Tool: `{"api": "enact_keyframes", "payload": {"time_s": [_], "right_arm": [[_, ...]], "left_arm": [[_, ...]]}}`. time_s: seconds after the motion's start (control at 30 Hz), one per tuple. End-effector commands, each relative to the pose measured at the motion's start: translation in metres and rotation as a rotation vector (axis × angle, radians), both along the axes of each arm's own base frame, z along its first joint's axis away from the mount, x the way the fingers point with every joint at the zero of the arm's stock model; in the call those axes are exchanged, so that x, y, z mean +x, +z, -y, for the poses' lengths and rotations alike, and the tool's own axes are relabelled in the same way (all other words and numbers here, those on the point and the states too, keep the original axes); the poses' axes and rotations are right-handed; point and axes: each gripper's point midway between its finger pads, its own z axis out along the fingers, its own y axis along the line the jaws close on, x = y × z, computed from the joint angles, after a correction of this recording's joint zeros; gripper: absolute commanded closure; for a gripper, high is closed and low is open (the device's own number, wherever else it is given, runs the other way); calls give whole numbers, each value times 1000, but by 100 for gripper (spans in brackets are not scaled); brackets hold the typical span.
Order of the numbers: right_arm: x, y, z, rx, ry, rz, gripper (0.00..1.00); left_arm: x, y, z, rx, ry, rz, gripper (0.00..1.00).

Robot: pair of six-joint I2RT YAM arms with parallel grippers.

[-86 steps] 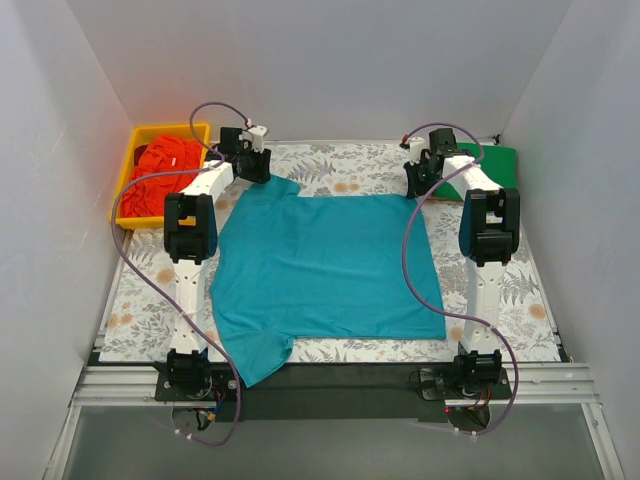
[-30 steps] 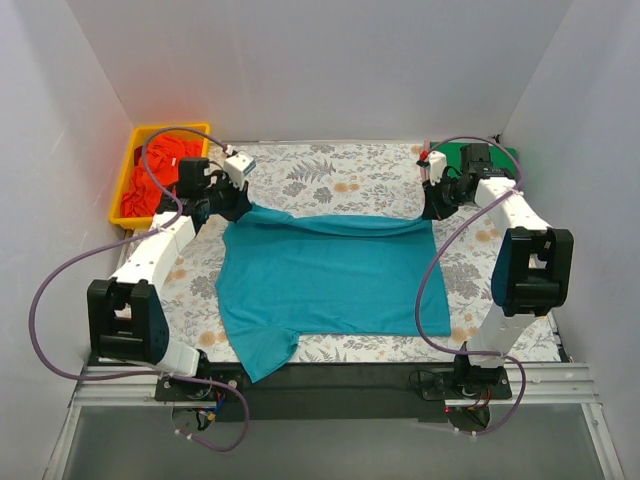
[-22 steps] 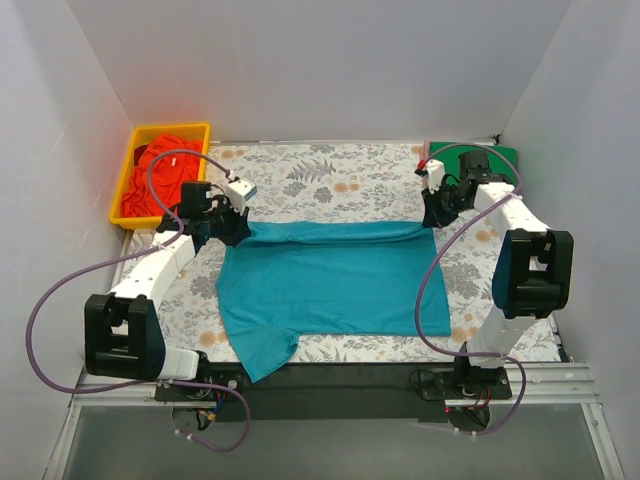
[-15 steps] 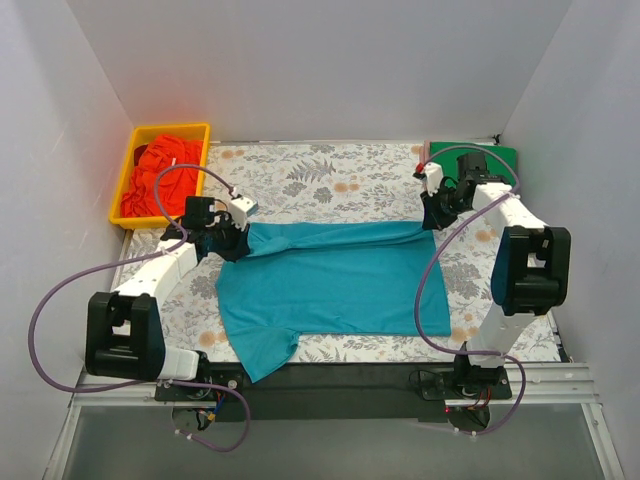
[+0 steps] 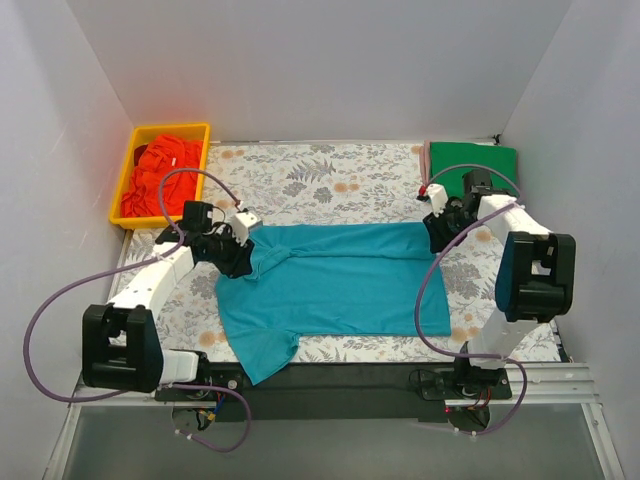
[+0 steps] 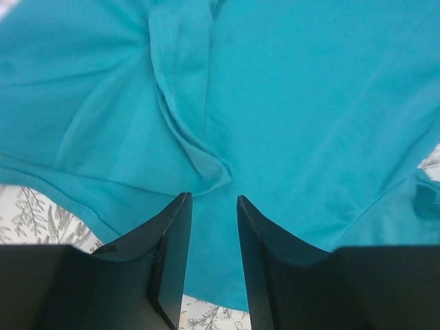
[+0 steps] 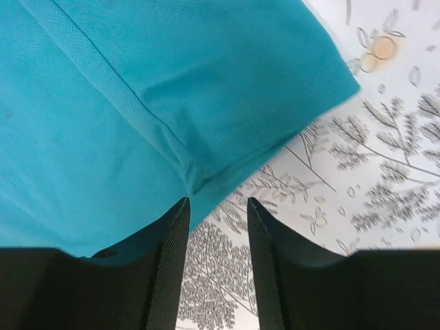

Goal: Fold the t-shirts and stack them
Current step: Fold the tshirt

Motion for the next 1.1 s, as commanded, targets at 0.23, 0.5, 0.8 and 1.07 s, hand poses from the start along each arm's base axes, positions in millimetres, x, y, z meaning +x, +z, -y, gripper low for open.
{"api": "enact_keyframes", "payload": {"time_s": [0.23,0.5,0.8,1.07], "right_arm": [[11,36,-27,78,-13,12,65],[3,0,-30,13,6,-87,64],[-4,-12,-24,-23,7,-121,76],[-7,-1,-26,-14,23,-98,99]], "left_arm": [[72,32,39,-180,102,-57,51],[84,-7,56,-136,136,-155,47],[76,-31,72,-97,117,-191,50],[69,-17,83,-138,80,-184,76]]}}
